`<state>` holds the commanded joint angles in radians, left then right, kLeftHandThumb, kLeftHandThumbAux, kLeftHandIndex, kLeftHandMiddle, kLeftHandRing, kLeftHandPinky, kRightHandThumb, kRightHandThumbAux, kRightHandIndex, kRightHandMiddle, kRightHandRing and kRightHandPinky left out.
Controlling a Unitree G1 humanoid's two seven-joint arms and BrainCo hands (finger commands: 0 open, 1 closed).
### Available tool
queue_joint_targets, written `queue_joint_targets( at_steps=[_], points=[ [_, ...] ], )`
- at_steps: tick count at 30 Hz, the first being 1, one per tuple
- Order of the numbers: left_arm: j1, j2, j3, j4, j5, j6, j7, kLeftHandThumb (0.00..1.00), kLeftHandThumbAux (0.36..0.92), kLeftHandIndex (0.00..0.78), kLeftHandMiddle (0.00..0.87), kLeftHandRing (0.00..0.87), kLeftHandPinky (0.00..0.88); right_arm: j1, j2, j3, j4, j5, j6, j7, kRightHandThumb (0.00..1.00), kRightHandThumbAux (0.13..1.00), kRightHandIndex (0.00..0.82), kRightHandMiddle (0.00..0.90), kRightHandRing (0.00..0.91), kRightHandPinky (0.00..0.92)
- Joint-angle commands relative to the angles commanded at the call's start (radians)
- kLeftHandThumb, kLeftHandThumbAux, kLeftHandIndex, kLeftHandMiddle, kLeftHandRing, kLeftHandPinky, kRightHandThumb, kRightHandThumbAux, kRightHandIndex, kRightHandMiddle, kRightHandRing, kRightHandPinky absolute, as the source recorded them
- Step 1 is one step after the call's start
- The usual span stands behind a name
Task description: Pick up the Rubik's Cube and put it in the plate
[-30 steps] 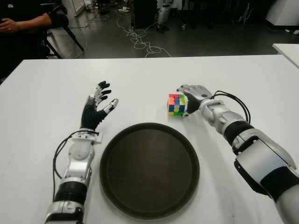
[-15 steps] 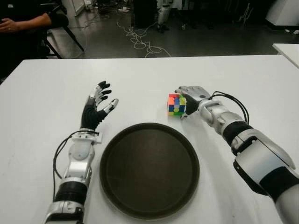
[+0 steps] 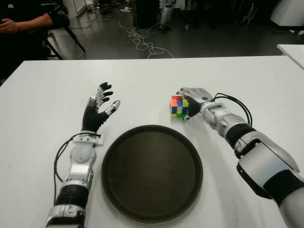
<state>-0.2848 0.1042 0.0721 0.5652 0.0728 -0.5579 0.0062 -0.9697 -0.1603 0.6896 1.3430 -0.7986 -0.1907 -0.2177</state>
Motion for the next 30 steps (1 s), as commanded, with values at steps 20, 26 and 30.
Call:
queue_joint_targets(
  at_steps=[20,26,30],
  points=[
    [0.000,0.001,-0.001,0.002,0.008,-0.007,0.008,0.040,0.600,0.125,0.179,0.182,0.169,0.002,0.005,0.014,0.000,-0.002,-0.006,-0.004,0.000,0.811,0.095,0.095,0.137,0.141],
    [0.000,0.001,-0.002,0.003,0.010,-0.006,0.012,0.051,0.594,0.123,0.171,0.176,0.168,0.003,0.008,0.015,0.001,-0.001,-0.006,-0.005,0.000,0.813,0.098,0.101,0.147,0.175],
    [0.000,0.001,-0.002,0.005,0.011,-0.006,0.012,0.057,0.591,0.122,0.167,0.175,0.175,0.005,0.008,0.014,0.000,0.000,-0.010,-0.008,0.000,0.819,0.101,0.111,0.169,0.221]
  ],
)
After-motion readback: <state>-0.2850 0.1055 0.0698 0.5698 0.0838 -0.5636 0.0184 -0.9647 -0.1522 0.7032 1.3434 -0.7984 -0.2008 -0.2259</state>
